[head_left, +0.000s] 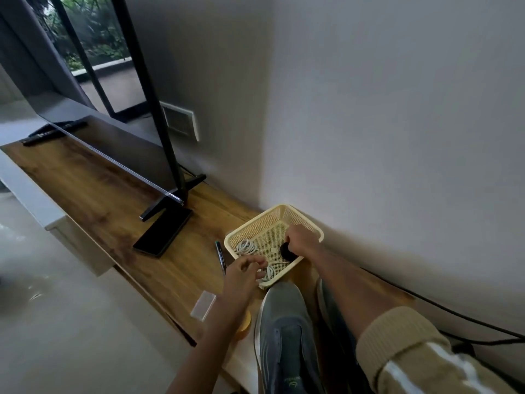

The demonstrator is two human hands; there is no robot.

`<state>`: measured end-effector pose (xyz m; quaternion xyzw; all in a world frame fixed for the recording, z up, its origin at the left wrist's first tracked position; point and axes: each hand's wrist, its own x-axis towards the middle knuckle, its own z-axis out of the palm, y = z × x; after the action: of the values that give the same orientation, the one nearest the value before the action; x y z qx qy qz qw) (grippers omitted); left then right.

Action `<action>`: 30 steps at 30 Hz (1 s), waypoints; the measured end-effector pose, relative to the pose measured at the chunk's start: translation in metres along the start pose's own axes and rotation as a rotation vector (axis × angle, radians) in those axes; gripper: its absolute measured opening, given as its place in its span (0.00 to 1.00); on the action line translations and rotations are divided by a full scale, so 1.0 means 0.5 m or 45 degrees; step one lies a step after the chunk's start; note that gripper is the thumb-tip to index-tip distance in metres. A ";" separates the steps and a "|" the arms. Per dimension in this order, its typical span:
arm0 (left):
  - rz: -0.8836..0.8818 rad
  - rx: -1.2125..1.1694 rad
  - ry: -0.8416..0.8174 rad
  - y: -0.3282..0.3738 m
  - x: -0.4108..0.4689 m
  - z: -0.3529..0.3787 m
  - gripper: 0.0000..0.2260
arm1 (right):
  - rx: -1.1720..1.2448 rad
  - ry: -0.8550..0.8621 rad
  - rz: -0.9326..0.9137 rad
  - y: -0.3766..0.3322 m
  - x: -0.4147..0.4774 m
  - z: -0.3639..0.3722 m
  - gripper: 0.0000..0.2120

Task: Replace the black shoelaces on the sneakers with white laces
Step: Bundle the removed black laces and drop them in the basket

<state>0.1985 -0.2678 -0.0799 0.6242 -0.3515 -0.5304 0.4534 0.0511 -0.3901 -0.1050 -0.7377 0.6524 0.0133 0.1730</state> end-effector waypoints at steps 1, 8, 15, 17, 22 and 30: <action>-0.002 0.009 -0.002 -0.001 -0.004 0.001 0.10 | -0.023 0.006 0.006 -0.001 0.002 -0.001 0.08; 0.028 0.043 -0.054 0.021 -0.052 0.007 0.09 | 0.118 0.036 0.020 0.014 -0.023 -0.046 0.15; 0.069 0.115 -0.085 0.052 -0.104 -0.001 0.10 | 0.579 0.328 0.030 0.050 -0.145 -0.111 0.09; 0.082 0.148 -0.088 0.055 -0.125 0.001 0.10 | 0.726 0.304 0.038 0.068 -0.214 -0.132 0.08; 0.112 0.271 -0.245 0.035 -0.213 0.038 0.10 | 0.929 0.150 0.066 0.132 -0.396 -0.144 0.06; 0.082 0.457 -0.518 -0.008 -0.354 0.115 0.08 | 0.412 0.148 0.071 0.171 -0.570 -0.043 0.05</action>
<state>0.1084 -0.1147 -0.0242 0.5635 -0.5434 -0.5596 0.2723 -0.0780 -0.1303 -0.0353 -0.6813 0.6753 -0.1298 0.2510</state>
